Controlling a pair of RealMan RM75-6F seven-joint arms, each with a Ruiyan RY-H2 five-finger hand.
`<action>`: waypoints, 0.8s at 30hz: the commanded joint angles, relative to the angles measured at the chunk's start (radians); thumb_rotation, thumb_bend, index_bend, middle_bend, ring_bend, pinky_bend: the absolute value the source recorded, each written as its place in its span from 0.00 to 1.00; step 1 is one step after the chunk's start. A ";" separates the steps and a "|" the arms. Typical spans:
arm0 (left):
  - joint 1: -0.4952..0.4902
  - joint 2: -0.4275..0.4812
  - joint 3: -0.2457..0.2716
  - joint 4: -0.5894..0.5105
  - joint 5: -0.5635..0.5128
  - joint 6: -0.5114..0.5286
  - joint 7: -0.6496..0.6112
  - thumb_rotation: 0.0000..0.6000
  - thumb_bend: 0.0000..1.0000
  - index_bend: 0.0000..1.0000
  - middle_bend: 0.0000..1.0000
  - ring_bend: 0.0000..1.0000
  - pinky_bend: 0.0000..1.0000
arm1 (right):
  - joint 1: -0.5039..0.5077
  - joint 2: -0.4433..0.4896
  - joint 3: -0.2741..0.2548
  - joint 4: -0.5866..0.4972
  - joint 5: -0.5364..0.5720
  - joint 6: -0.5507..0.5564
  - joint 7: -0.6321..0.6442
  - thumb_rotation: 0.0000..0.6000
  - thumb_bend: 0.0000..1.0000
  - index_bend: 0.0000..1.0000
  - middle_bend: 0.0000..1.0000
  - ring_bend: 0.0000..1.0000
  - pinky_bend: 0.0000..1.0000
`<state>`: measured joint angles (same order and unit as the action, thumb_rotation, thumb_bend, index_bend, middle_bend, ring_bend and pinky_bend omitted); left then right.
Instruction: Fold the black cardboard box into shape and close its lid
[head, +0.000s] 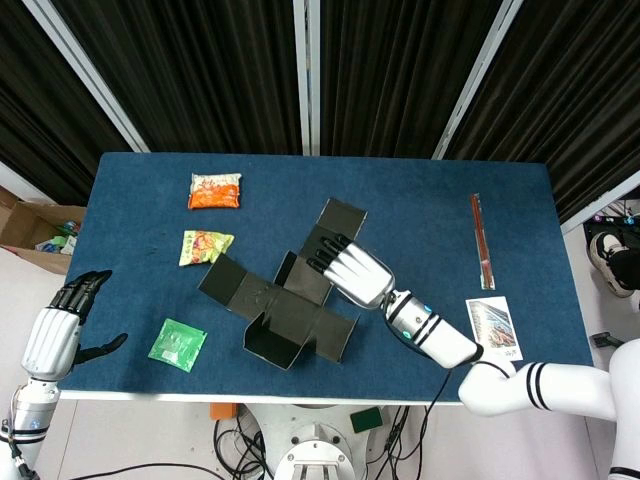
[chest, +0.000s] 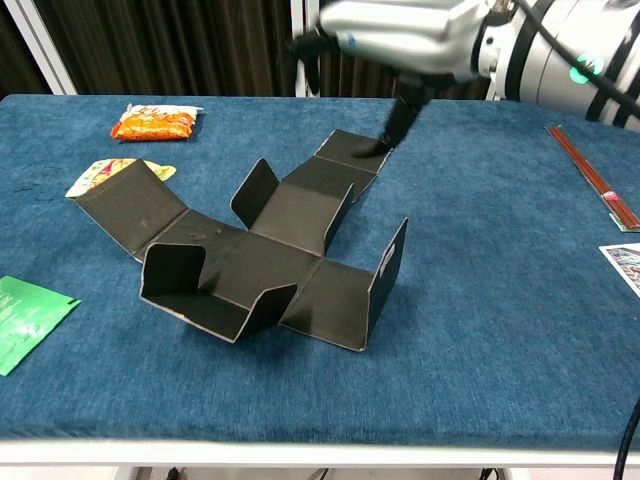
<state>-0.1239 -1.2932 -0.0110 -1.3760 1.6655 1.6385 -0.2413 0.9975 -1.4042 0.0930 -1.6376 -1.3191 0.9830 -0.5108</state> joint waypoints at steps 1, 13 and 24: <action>0.002 0.000 0.001 -0.004 -0.003 0.000 0.000 1.00 0.09 0.09 0.14 0.12 0.21 | 0.029 -0.064 -0.007 0.125 0.027 -0.092 -0.023 1.00 0.22 0.34 0.38 0.21 0.39; 0.013 -0.006 0.002 0.001 -0.013 0.003 -0.015 1.00 0.09 0.09 0.14 0.12 0.21 | 0.048 -0.210 -0.055 0.331 -0.018 -0.179 -0.057 1.00 0.31 0.36 0.39 0.22 0.39; 0.018 -0.009 0.004 0.004 -0.004 0.014 -0.016 1.00 0.09 0.09 0.14 0.12 0.21 | 0.050 -0.361 -0.031 0.490 -0.032 -0.182 -0.028 1.00 0.54 0.60 0.60 0.40 0.43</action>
<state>-0.1068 -1.3016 -0.0070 -1.3730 1.6615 1.6519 -0.2565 1.0509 -1.7606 0.0589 -1.1498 -1.3458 0.7942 -0.5426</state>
